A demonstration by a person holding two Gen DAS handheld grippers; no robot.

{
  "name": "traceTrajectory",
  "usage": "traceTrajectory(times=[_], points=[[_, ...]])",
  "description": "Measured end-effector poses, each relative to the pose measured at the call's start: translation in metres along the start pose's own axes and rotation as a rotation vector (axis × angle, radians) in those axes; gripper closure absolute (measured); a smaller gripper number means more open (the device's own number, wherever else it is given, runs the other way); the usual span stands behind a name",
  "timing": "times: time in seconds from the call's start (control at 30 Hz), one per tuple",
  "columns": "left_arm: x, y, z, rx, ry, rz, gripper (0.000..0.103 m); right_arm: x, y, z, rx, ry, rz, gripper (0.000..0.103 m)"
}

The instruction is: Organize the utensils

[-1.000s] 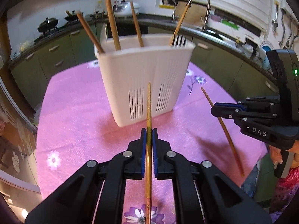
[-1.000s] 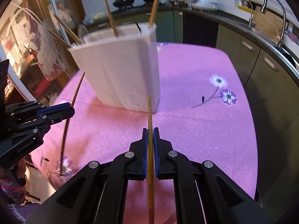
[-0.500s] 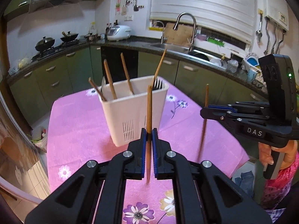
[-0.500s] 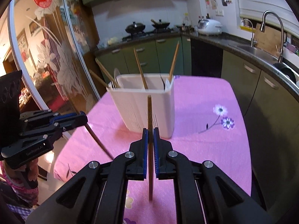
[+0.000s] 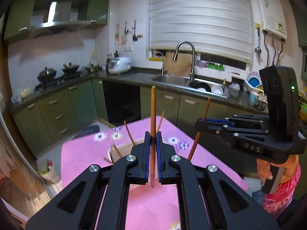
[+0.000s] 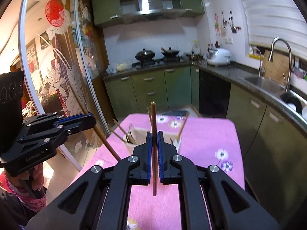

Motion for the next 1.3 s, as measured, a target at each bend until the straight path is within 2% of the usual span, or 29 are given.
traceTrajectory(times=[0.23, 0.33, 0.4, 0.5, 0.67, 0.9, 0.93, 1.0, 1.07, 1.13, 1.3], points=[[-0.050, -0.009, 0.002, -0.035, 0.030, 0.087, 0.097, -0.031, -0.012, -0.006, 0.015, -0.037, 0.039, 0.096], [-0.068, -0.006, -0.006, -0.097, 0.043, 0.121, 0.097, -0.035, -0.011, -0.006, 0.017, -0.035, 0.040, 0.096], [-0.071, 0.001, -0.012, -0.119, 0.042, 0.115, 0.097, -0.035, -0.011, -0.004, 0.019, -0.034, 0.040, 0.096], [-0.068, 0.019, -0.020, -0.125, 0.028, 0.085, 0.097, -0.042, -0.013, 0.000, 0.020, -0.024, 0.054, 0.096], [-0.042, 0.056, -0.043, -0.147, -0.010, 0.025, 0.097, -0.054, -0.016, 0.005, 0.025, -0.019, 0.080, 0.096], [-0.008, 0.094, -0.066, -0.170, -0.062, -0.042, 0.097, -0.089, -0.024, 0.001, 0.015, -0.016, 0.139, 0.096], [-0.003, 0.097, -0.068, -0.169, -0.067, -0.050, 0.095, -0.094, -0.024, 0.000, 0.015, -0.015, 0.147, 0.096], [0.009, 0.104, -0.070, -0.159, -0.089, -0.063, 0.084, -0.105, -0.022, 0.001, 0.020, -0.010, 0.163, 0.096], [0.017, 0.104, -0.071, -0.157, -0.106, -0.060, 0.055, -0.116, -0.016, 0.003, 0.024, 0.005, 0.178, 0.096], [0.020, 0.102, -0.072, -0.159, -0.107, -0.045, 0.046, -0.125, -0.004, 0.006, 0.030, 0.017, 0.183, 0.096], [0.028, 0.081, -0.067, -0.173, -0.099, 0.001, 0.037, -0.129, 0.037, 0.012, 0.044, 0.041, 0.152, 0.096]])
Point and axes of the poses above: each gripper's, at about its wrist camera, not at the fingertips, and y roughly the way its jaws point, z to its right, x to its underside, the point moved 10 cm from there along y, roughly the way its jaws point, and after that the axes turned 6 degrees about x, right-handed, at the moved point
